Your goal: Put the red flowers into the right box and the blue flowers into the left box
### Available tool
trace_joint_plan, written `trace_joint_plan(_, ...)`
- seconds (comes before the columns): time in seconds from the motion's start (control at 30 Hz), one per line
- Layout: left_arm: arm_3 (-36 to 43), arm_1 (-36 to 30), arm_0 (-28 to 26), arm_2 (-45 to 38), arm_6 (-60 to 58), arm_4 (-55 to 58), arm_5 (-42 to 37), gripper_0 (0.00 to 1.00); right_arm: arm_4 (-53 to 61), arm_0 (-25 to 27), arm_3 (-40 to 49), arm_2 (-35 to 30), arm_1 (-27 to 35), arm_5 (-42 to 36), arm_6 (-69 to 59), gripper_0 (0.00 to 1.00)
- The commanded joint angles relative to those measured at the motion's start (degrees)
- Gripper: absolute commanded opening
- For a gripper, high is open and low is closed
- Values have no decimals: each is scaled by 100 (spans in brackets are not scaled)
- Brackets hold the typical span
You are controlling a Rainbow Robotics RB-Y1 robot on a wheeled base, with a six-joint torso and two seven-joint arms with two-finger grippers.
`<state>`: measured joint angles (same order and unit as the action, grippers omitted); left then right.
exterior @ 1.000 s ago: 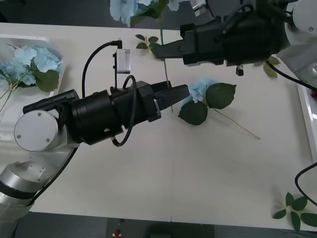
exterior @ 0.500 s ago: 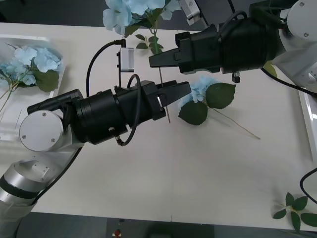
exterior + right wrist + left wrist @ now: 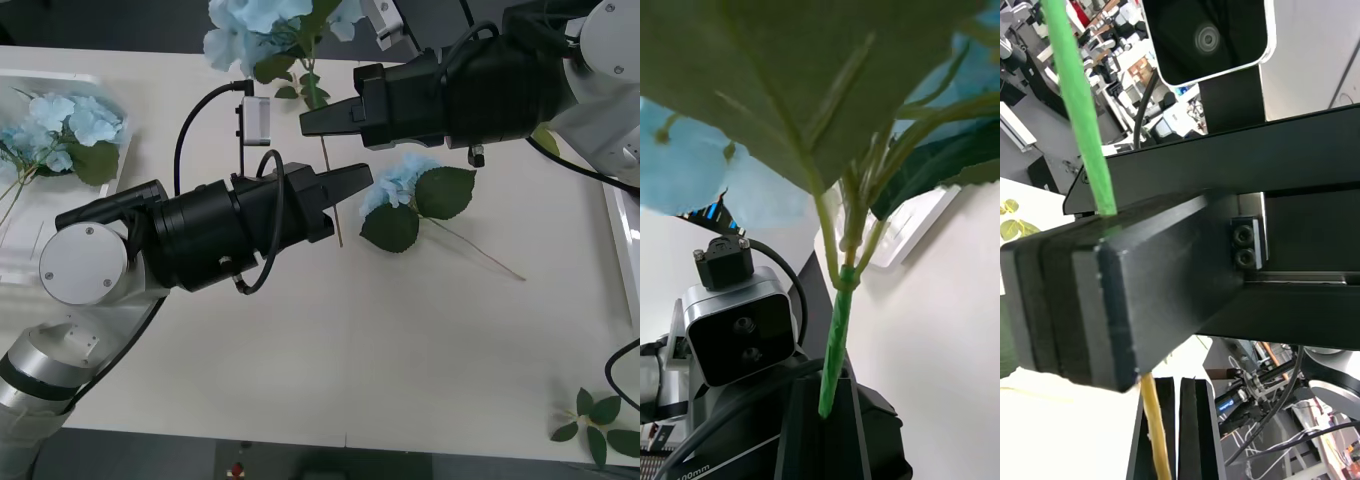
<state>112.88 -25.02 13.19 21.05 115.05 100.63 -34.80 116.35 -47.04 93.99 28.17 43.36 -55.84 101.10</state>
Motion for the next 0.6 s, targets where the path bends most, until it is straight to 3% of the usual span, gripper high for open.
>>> trace_joint_plan(0.03, 191, -73, 87, -48, -141, 54, 43, 0, 29, -139, 146, -119, 120, 38, 235, 100)
trace_joint_plan(0.6, 191, -73, 87, -66, -141, 54, 43, 0, 29, -139, 146, -119, 120, 38, 235, 100)
